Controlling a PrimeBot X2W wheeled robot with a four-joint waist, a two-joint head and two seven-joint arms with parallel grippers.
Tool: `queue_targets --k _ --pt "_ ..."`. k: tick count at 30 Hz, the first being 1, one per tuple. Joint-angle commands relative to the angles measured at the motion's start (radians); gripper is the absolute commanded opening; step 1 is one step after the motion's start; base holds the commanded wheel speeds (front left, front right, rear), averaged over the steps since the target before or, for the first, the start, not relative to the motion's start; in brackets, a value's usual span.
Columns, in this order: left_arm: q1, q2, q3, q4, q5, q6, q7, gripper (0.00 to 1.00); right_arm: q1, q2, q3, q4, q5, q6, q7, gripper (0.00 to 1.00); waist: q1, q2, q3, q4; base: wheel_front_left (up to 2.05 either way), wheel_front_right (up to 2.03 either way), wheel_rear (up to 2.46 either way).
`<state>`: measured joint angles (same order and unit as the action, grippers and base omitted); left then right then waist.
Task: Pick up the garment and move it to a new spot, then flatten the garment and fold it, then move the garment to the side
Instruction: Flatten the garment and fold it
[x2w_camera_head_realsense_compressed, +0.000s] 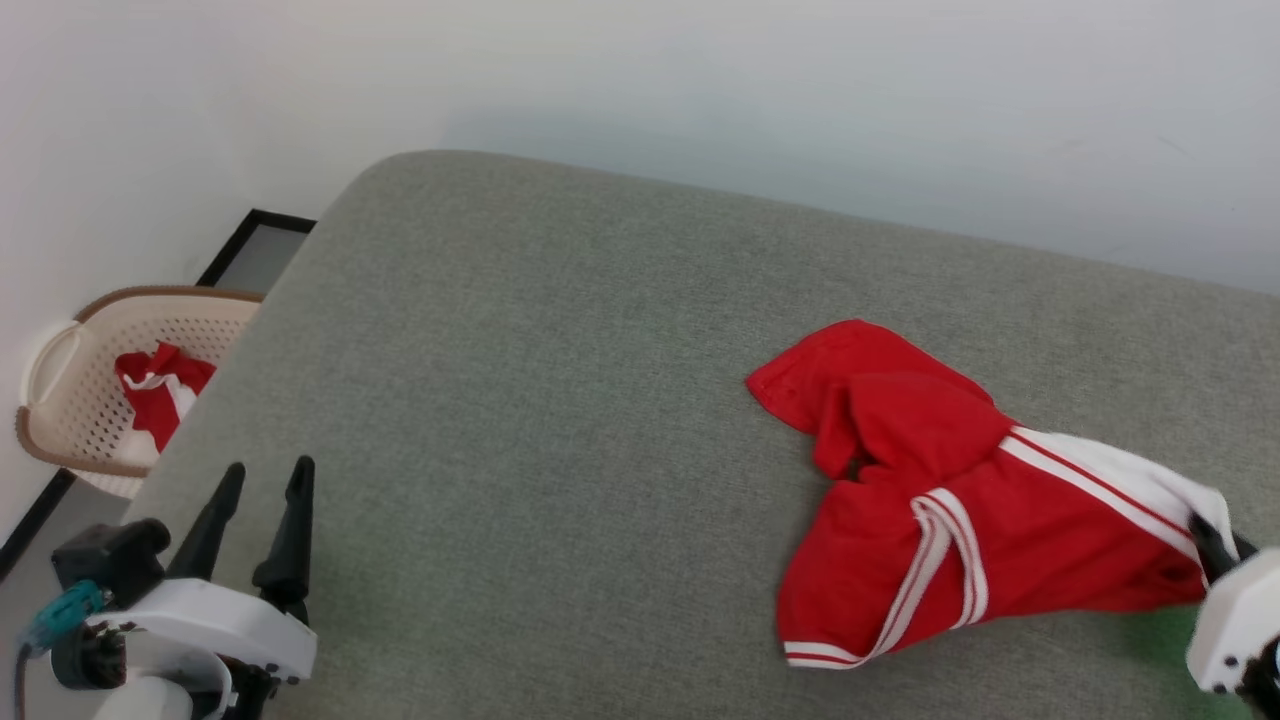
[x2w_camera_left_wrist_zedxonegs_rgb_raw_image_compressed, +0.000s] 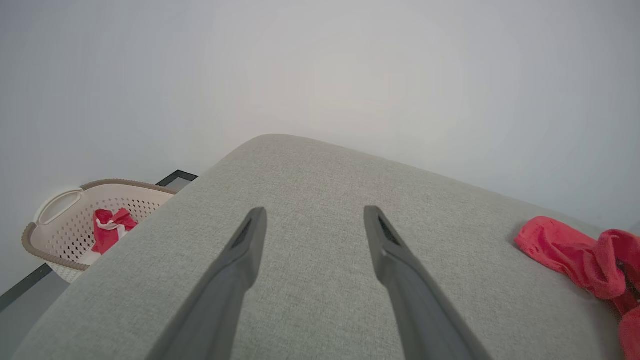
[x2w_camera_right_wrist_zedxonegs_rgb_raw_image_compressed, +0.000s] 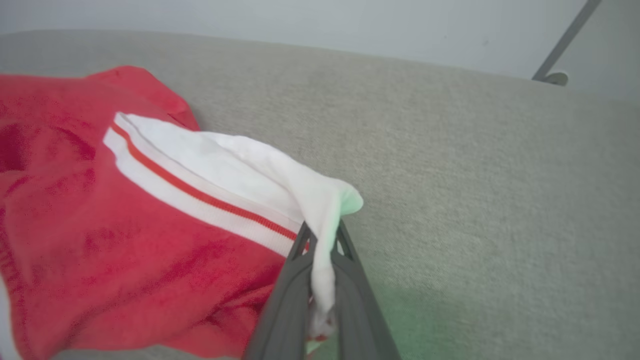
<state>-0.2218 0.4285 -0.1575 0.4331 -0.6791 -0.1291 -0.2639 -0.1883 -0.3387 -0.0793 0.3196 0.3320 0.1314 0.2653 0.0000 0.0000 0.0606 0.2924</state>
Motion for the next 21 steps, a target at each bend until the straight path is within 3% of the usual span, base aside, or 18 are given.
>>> queue_targets --k 1,9,10,12,21 --pt "-0.007 0.006 -0.003 -0.003 -0.008 -0.002 0.000 1.00 0.023 0.013 -0.041 0.031 -0.025 -0.001 0.003 0.00 0.0000 0.0000 0.002 -0.008 0.00 0.00 0.00" --pt "0.001 0.016 -0.015 -0.006 -0.014 -0.002 0.000 1.00 0.021 0.054 -0.087 0.162 -0.050 -0.001 -0.017 0.00 0.0000 0.0000 -0.008 -0.027 0.00 0.00 0.00" --pt "0.004 0.019 -0.016 -0.007 -0.016 -0.002 0.000 1.00 0.016 0.056 -0.083 0.169 -0.051 -0.001 -0.018 0.17 0.0000 0.0000 -0.011 -0.030 0.00 0.00 0.00" --pt "0.010 0.027 -0.028 -0.011 -0.023 -0.002 0.000 1.00 0.012 0.061 -0.072 0.178 -0.048 -0.001 -0.027 1.00 0.0000 0.0000 -0.019 -0.038 0.00 0.00 0.00" --pt "0.004 0.090 -0.089 -0.047 -0.064 -0.002 0.023 1.00 0.028 0.057 -0.027 0.125 -0.011 -0.001 -0.077 1.00 0.0000 0.0000 -0.052 -0.080 0.00 0.00 0.00"
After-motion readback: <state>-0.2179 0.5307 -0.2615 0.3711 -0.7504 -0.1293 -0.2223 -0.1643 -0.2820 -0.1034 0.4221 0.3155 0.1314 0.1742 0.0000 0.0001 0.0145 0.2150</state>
